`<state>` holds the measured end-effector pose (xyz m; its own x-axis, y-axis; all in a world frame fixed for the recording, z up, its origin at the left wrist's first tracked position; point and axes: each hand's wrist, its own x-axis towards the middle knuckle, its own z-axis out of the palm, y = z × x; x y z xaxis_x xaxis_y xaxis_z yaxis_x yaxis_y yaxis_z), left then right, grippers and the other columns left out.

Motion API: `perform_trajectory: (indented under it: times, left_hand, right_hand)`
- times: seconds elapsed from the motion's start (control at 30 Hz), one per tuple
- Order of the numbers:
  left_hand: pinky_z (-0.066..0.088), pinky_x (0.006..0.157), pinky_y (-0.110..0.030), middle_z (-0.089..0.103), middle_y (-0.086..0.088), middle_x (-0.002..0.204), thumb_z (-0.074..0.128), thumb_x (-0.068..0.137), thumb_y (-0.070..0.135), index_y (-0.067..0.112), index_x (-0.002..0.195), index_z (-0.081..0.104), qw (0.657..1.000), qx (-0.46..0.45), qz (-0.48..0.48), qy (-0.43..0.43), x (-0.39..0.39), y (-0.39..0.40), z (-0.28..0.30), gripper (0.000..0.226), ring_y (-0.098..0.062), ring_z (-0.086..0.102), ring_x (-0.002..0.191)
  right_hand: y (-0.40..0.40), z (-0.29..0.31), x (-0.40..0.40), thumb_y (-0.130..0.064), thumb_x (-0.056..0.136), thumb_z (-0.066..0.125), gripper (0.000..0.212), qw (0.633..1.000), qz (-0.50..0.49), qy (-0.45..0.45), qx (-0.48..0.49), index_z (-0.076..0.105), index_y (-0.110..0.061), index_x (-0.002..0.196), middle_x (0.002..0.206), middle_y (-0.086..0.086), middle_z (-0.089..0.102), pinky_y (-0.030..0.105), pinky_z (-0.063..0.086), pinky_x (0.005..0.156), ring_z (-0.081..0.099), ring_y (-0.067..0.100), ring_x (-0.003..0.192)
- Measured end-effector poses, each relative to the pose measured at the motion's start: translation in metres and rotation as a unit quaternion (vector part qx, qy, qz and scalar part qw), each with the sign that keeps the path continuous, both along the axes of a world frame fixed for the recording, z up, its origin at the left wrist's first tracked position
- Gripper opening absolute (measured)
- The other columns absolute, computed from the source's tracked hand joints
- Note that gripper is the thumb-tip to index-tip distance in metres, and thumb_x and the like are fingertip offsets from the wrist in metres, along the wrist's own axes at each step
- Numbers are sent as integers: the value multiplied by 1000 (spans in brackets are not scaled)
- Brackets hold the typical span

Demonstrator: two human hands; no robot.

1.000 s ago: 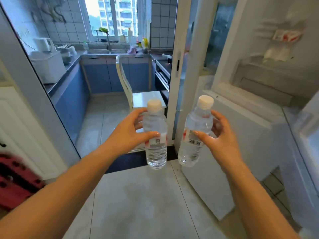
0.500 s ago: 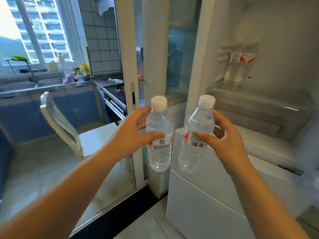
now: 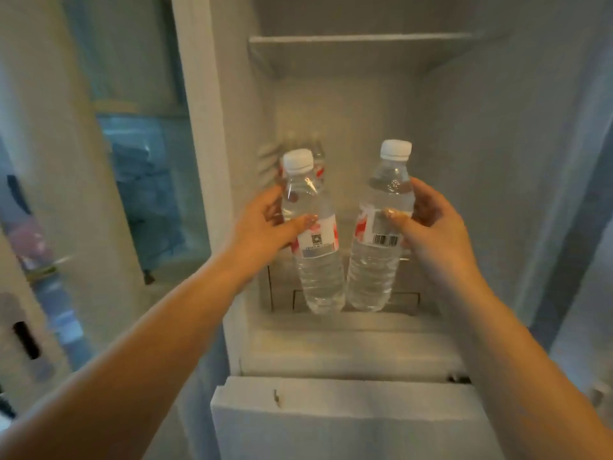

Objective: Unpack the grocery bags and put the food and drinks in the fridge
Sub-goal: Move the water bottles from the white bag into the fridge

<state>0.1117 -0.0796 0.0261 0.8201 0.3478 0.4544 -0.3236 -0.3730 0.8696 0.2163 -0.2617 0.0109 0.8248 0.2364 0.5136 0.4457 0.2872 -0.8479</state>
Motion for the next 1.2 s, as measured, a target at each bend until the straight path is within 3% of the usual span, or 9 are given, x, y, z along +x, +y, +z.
perform_trajectory:
  times: [0.2,0.37,0.5,0.73,0.9,0.97,1.03,1.13,1.2]
  left_hand:
    - [57,81,-33,65,0,116,68,78,11,19,133,49,998,13,-4,-56,106,18,42,59,-12,65,101]
    - [54,87,-30,64,7,115,68,79,6,22,137,43,997,46,-13,-58,163,25,59,65,-6,63,102]
    - [52,92,-40,63,3,122,68,79,7,25,138,42,998,36,-14,-39,199,37,55,66,-13,62,108]
    - [49,95,-45,61,5,122,68,80,8,24,139,39,1000,6,-8,-19,248,45,33,68,-14,60,110]
    - [50,94,-37,60,22,103,66,82,7,30,134,43,1000,8,1,-22,278,50,16,61,-6,61,103]
    - [53,88,-27,60,26,99,65,82,5,38,124,43,999,6,-2,-31,282,51,15,57,4,62,95]
    - [52,80,-15,59,28,98,65,83,5,39,121,43,999,3,0,-40,282,53,13,56,13,61,88]
    - [50,85,-16,59,19,115,66,83,11,31,135,39,999,3,16,-38,280,52,5,62,5,59,103]
    - [49,82,-14,57,19,116,66,83,16,37,132,39,1000,-5,17,-23,276,49,-3,60,-1,56,109]
  right_hand:
    - [20,33,94,-8,80,69,56,1000,11,-20,21,50,-17,131,116,-5,66,19,54,75,66,6,96]
    - [46,43,163,-7,79,70,60,999,37,-32,4,48,-19,134,122,-3,63,27,55,80,65,11,102]
    - [59,36,200,-12,81,68,60,999,46,-20,-2,46,-27,135,125,-8,58,18,55,67,63,5,100]
    - [73,18,248,-12,81,68,60,999,40,-1,0,46,-35,132,124,-10,59,28,57,78,63,9,104]
    - [84,-3,274,-12,79,70,56,999,43,26,-3,52,-40,123,120,-15,60,32,55,80,62,9,105]
    - [86,-5,278,-10,79,70,54,999,46,19,3,53,-43,117,118,-16,61,28,54,77,63,7,104]
    - [87,-7,280,-10,79,70,57,999,50,19,7,51,-37,124,120,-12,61,30,54,80,63,8,105]
    - [84,-10,277,-14,77,71,65,998,52,22,-2,45,-26,135,124,-9,60,30,54,85,61,8,108]
    - [81,-11,274,-23,73,73,69,998,54,18,-26,45,-25,136,127,-7,59,32,52,89,60,10,112]
